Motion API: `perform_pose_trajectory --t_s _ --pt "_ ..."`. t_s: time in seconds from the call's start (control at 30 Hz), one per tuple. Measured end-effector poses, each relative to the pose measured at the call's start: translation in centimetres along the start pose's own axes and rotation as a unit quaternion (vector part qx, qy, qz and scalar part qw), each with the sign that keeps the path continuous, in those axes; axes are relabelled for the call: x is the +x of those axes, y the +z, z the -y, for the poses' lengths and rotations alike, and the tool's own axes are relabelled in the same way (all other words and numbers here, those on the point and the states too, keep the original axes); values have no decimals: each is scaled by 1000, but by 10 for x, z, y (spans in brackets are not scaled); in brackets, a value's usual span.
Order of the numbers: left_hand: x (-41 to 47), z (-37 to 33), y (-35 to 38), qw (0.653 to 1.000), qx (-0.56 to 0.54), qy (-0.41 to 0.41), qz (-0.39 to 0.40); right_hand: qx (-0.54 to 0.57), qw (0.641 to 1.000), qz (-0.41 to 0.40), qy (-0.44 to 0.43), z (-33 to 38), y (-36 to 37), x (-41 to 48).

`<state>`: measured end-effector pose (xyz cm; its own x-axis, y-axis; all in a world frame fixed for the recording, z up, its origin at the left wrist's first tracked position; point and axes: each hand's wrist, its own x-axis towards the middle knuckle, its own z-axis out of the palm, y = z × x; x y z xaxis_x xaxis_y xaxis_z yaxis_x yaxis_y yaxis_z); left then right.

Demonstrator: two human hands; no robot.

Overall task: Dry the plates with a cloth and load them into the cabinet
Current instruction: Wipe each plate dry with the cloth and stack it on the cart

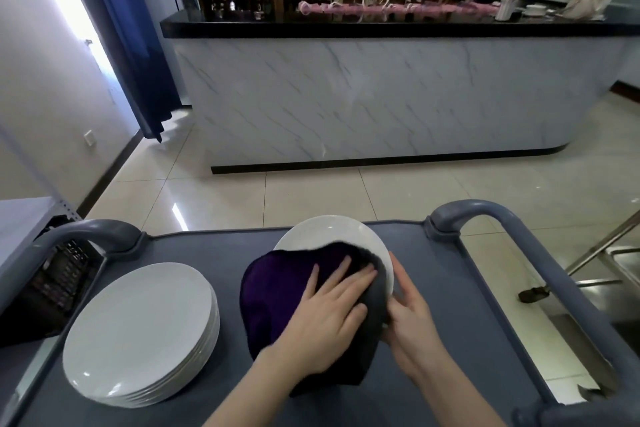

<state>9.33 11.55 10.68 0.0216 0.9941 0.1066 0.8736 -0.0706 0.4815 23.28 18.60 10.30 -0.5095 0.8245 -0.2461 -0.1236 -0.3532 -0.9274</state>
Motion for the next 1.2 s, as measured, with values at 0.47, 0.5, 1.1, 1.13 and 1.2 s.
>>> perform_pose_trajectory --t_s 0.47,0.5,1.1,1.13,1.2 --pt "0 49 16 984 -60 -160 -56 -4 999 -29 -24 6 -20 -6" --pt "-5 47 18 982 -73 -156 -74 1 999 -32 -26 6 -21 -6" --pt "31 8 5 999 -27 36 -5 -68 996 53 -28 23 -17 -5" --pt "33 14 6 999 -33 16 -16 -71 996 56 -24 21 -19 -6" --pt "35 29 6 996 -51 -54 -43 -66 996 53 -13 16 -21 -9"
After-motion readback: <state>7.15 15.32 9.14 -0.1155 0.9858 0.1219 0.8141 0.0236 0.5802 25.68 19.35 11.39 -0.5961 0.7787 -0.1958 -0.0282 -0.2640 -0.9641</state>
